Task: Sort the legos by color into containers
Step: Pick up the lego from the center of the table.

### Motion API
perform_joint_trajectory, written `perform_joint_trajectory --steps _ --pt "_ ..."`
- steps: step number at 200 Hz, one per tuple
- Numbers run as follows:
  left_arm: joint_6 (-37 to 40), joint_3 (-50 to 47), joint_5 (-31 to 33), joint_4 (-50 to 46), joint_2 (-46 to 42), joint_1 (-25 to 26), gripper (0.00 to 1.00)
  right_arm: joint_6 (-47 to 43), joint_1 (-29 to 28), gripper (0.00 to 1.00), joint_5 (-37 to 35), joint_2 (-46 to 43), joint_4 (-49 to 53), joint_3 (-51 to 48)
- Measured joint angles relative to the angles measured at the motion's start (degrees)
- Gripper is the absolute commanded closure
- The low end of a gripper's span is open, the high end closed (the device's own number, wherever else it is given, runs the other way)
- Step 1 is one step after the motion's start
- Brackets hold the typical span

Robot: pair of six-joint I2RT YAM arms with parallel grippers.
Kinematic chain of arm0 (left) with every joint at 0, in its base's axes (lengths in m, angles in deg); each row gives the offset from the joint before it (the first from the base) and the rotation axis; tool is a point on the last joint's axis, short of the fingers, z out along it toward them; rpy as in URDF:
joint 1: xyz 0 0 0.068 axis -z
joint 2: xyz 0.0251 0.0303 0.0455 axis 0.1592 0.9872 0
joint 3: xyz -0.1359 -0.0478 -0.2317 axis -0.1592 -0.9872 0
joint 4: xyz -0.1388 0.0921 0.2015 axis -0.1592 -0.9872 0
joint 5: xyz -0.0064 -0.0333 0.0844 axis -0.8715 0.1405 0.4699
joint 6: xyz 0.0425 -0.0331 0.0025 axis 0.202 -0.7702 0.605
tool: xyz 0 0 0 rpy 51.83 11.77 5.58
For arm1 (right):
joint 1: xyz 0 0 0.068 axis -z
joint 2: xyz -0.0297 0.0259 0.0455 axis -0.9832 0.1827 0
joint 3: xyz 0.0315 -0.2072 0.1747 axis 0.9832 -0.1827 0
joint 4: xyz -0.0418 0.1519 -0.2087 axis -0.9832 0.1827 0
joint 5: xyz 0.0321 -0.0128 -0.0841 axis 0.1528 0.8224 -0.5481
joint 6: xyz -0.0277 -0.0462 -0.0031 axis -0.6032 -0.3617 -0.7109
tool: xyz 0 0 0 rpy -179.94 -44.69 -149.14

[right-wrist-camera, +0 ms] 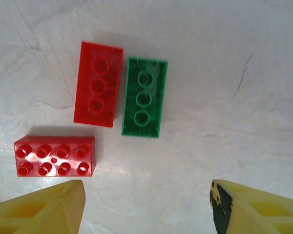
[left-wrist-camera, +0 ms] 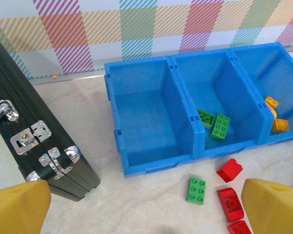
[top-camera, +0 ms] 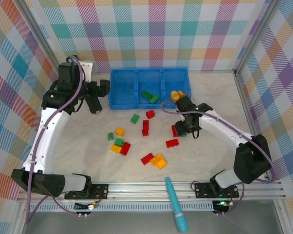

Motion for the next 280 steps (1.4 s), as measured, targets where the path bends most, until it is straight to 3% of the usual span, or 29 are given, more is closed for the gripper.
perform_joint_trajectory --steps 100,197,280 --pt "0.0 0.1 0.0 0.0 0.5 0.0 0.0 3.0 0.0 0.28 1.6 8.7 -1.3 -2.6" --pt "0.0 0.3 0.9 -0.4 0.5 0.0 0.0 1.3 0.0 0.27 0.7 18.3 -1.9 4.2" --pt "0.1 0.8 1.6 -1.7 1.0 0.0 0.0 0.0 3.6 0.35 -0.1 21.7 -3.0 5.2"
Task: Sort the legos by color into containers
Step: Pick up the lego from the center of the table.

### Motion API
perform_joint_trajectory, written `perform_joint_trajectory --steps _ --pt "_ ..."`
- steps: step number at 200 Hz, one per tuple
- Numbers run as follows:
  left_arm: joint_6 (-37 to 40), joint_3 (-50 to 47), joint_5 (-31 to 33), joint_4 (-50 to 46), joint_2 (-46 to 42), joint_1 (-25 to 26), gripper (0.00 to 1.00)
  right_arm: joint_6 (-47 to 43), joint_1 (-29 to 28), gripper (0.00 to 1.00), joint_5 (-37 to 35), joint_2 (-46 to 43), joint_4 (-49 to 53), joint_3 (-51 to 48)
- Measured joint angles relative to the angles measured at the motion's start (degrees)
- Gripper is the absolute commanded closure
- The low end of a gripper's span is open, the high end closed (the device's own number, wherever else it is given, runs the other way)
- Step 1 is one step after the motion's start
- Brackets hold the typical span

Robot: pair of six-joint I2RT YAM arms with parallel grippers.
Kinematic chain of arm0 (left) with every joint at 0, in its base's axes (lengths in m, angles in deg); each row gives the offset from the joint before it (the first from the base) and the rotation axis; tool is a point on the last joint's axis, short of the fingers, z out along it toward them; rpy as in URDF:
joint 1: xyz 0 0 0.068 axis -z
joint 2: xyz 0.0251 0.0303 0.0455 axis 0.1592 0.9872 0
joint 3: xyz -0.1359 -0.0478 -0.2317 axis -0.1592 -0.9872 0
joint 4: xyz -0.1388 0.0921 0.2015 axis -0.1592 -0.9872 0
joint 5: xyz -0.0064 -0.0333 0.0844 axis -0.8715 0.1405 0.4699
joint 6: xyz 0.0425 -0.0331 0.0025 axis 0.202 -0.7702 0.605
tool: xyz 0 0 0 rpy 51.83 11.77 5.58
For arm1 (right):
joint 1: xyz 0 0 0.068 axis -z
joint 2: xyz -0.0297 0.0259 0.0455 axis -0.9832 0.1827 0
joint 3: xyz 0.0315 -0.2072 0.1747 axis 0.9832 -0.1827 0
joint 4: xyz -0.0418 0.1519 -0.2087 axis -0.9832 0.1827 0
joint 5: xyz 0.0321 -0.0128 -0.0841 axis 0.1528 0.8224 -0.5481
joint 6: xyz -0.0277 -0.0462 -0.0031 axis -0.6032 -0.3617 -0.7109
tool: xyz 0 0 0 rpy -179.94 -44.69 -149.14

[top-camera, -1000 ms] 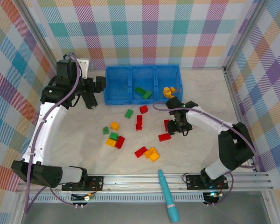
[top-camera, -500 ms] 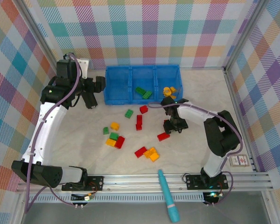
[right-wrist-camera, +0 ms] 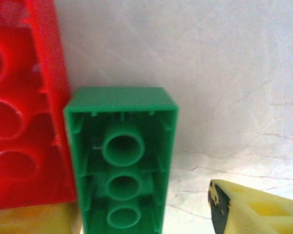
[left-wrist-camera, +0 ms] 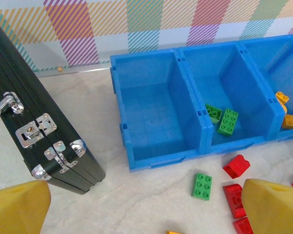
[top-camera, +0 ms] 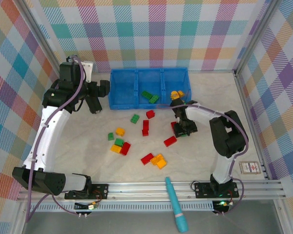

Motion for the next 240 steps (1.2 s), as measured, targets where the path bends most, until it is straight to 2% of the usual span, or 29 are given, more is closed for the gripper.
perform_joint_trajectory --steps 55,108,138,173,200,240 --pt "0.0 0.7 0.0 -0.2 0.3 0.0 0.0 -0.4 0.3 0.44 0.4 0.5 -0.1 0.4" --pt "0.0 0.7 0.0 -0.4 0.3 0.0 0.0 -1.0 0.3 0.65 2.3 1.3 0.2 1.3" --pt "0.0 0.7 0.0 -0.4 0.3 0.0 0.0 -1.0 0.4 0.73 2.3 1.2 0.6 1.5" --pt "0.0 0.6 0.0 -0.1 0.3 0.0 0.0 -0.7 2.3 0.75 0.9 -0.8 2.2 1.2" --pt "0.0 0.6 -0.1 0.3 0.3 0.0 0.0 -0.3 4.0 0.76 -0.2 -8.2 6.7 2.1" --pt "0.0 0.6 -0.2 0.5 0.3 0.0 0.0 -0.7 4.4 0.75 -1.8 -12.4 12.1 15.4"
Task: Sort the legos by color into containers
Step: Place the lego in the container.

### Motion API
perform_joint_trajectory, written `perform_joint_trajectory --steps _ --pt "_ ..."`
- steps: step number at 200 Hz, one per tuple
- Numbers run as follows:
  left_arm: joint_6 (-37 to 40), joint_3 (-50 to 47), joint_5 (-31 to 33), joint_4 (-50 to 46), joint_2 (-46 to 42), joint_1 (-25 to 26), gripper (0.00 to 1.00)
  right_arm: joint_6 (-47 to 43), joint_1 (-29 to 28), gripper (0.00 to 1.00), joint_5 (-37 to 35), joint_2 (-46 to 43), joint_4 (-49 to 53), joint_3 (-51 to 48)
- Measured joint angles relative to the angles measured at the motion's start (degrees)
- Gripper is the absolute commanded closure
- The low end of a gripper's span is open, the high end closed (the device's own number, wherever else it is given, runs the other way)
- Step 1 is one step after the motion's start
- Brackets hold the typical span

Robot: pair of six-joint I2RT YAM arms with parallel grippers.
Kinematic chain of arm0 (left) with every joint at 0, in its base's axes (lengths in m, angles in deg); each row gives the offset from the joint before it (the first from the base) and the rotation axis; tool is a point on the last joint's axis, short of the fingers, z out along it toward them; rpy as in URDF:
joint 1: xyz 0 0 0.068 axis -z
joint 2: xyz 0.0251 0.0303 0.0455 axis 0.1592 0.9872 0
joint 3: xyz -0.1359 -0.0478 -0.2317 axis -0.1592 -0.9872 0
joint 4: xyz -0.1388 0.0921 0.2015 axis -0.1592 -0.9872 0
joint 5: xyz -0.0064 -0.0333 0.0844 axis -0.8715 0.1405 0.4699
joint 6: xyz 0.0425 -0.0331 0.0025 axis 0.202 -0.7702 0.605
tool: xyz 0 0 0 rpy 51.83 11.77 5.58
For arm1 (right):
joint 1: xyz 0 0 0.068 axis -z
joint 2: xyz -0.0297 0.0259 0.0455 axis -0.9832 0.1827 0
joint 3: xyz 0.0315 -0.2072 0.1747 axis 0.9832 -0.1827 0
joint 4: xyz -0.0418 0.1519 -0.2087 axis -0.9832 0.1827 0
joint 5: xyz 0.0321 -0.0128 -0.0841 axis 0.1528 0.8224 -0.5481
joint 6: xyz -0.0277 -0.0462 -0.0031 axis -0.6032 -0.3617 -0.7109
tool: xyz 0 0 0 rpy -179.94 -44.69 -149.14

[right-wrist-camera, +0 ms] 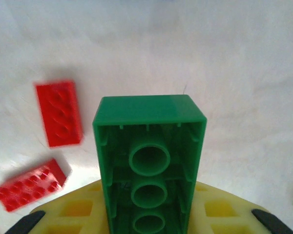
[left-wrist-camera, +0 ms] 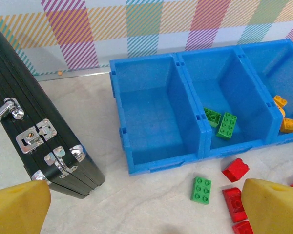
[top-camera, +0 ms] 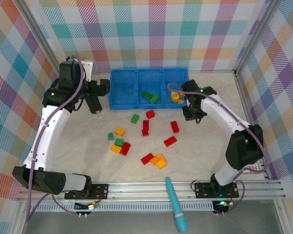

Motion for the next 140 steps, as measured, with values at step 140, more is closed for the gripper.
perform_joint_trajectory --steps 140 --pt "0.0 -1.7 3.5 1.3 -3.2 0.0 0.0 -8.5 -2.7 0.72 9.8 34.6 -6.0 59.9"
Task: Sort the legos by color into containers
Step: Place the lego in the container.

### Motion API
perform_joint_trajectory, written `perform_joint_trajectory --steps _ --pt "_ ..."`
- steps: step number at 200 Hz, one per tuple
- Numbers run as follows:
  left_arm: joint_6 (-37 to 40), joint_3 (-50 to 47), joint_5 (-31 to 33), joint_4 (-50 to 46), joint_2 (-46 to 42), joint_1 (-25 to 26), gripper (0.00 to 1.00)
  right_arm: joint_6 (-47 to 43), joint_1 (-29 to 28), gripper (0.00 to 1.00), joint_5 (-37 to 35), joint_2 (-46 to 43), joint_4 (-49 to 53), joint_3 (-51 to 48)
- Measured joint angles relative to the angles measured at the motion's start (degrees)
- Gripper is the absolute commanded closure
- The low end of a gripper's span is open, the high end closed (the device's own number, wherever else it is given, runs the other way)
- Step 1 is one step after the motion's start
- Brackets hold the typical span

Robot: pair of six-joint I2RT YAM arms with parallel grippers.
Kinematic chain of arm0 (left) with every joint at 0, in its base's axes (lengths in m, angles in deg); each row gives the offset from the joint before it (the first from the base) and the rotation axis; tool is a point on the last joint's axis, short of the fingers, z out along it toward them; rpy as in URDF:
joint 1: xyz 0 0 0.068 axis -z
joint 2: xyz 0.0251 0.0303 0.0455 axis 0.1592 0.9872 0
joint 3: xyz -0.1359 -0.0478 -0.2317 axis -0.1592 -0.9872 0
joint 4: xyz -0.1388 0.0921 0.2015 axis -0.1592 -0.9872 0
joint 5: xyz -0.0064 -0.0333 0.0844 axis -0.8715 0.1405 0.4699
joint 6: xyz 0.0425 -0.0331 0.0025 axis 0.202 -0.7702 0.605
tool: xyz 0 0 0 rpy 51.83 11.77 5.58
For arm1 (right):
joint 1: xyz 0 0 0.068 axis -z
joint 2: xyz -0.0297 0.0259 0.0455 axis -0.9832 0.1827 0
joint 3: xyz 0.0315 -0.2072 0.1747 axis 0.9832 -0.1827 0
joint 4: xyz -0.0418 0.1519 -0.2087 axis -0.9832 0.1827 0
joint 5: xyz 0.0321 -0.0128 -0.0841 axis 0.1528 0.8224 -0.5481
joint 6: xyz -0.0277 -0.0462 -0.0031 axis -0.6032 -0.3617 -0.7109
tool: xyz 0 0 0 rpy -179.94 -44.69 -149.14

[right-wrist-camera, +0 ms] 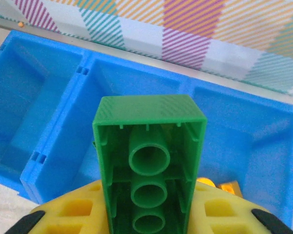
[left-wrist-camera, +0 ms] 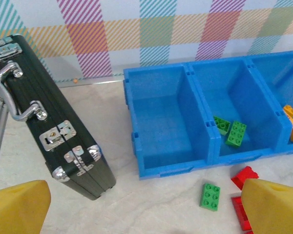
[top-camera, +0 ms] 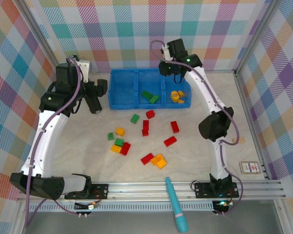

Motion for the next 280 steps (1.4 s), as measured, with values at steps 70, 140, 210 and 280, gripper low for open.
perform_joint_trajectory --steps 70,140,210,280 --pt "-0.7 -5.3 2.6 4.5 -2.4 0.0 0.0 -5.2 -5.9 0.72 -0.5 9.3 -1.5 0.9" --pt "-0.3 -5.3 1.2 4.4 -4.3 0.0 0.0 -7.7 -7.9 0.71 -2.6 14.7 -2.1 -2.4" --pt "-0.5 -4.6 -0.3 0.0 -2.0 1.6 0.0 -8.2 -7.8 0.67 -3.3 14.8 -3.8 -8.6" --pt "-5.6 -7.8 3.7 -2.5 1.3 12.7 0.01 -9.6 -7.8 0.53 -3.1 13.1 -4.6 -10.2"
